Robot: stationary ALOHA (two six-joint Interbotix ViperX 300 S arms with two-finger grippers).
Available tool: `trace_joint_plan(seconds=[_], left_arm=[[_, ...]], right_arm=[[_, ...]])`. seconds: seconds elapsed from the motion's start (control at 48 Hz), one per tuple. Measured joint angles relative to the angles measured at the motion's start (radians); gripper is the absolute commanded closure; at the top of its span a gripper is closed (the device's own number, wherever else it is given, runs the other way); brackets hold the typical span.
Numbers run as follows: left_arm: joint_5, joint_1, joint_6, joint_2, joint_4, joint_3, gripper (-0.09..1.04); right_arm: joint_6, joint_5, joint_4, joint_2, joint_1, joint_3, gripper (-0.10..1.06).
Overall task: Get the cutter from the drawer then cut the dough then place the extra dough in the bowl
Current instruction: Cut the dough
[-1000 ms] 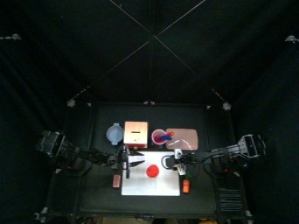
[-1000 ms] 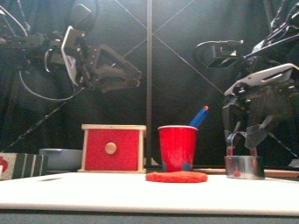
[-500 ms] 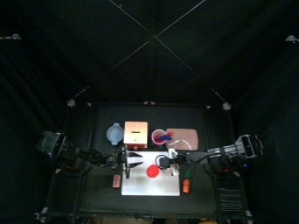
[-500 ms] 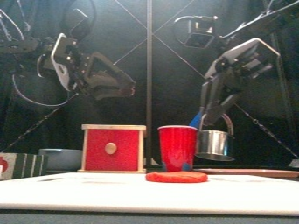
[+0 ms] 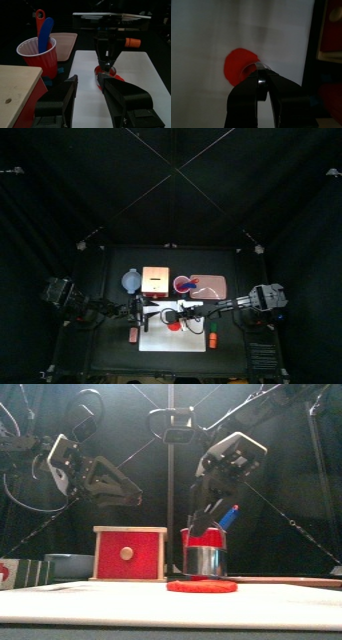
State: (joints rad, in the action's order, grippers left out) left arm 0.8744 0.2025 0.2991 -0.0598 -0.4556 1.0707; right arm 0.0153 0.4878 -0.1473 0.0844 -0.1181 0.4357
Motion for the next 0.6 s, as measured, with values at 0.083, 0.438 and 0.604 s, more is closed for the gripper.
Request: trace_joint_plan(seconds=[0.083, 0.438, 0.604], left_arm=[[-0.002, 0.0, 0.002, -0.009, -0.003, 0.009, 0.17], [-0.002, 0.0, 0.002, -0.02, -0.005, 0.037, 0.17], [0.0, -0.002, 0.0, -0.02, -0.005, 0.044, 0.17]], right_arm=[[0.005, 0.008, 0.002, 0.002, -0.012, -0.021, 0.5], [0.006, 0.06, 0.0, 0.028, -0.029, -0.057, 0.5], [0.006, 0.061, -0.018, 0.043, -0.028, -0.067, 0.5]])
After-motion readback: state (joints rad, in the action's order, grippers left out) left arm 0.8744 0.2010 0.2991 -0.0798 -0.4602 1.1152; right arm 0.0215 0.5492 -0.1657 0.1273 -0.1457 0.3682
